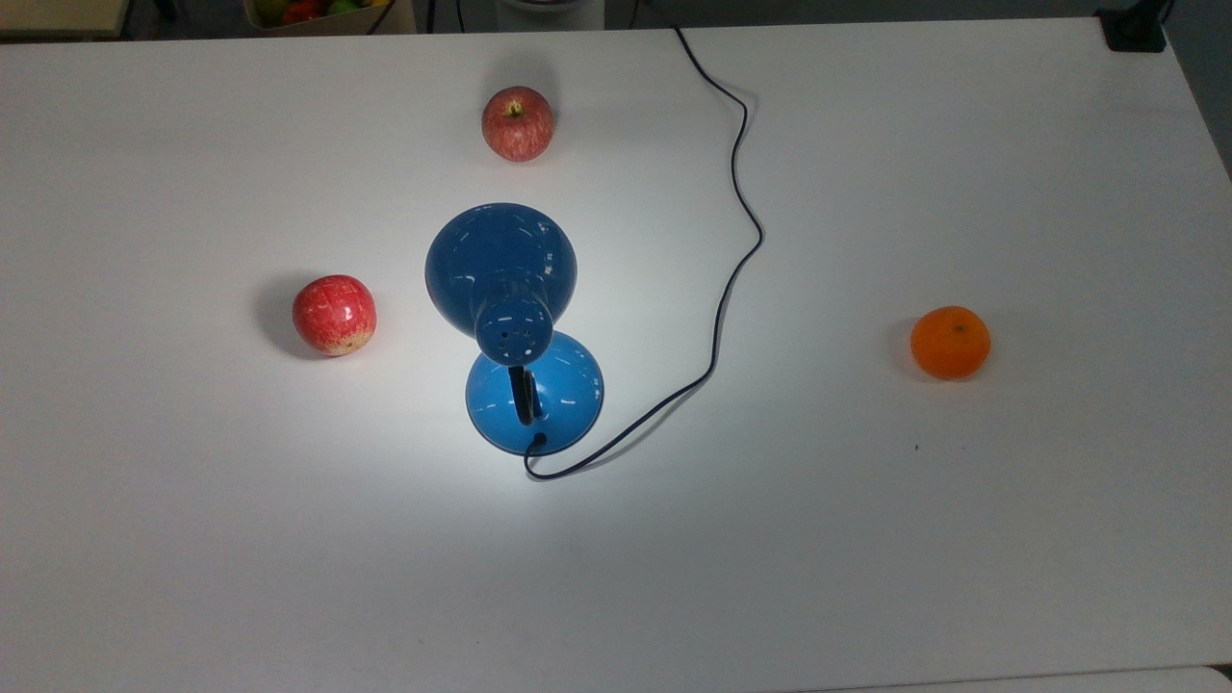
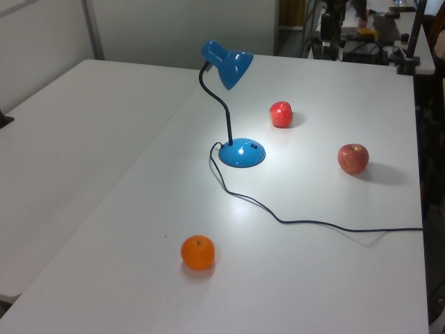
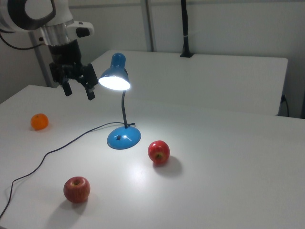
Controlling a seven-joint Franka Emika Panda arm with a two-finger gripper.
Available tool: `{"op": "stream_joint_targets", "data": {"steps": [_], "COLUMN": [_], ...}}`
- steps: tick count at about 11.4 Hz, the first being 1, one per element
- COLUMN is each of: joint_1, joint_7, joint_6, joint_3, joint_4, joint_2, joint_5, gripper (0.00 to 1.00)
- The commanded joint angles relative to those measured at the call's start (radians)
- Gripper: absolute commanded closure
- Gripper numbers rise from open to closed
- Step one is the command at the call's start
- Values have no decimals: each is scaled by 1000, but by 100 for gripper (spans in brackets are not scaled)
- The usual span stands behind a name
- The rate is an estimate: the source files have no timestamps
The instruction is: Turn on desk lamp
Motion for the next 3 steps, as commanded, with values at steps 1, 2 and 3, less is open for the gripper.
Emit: {"op": "stream_joint_targets", "data": {"steps": [1, 2, 3], "joint_1": [8, 7, 5], "joint_7": [-26, -26, -26], "joint_6": [-25, -29, -29], "joint_3": [-7, -7, -6], "joint_4": [77, 77, 77], "joint_2": [53, 53, 53], "joint_5": [5, 5, 6], "gripper": [0, 0, 0]}}
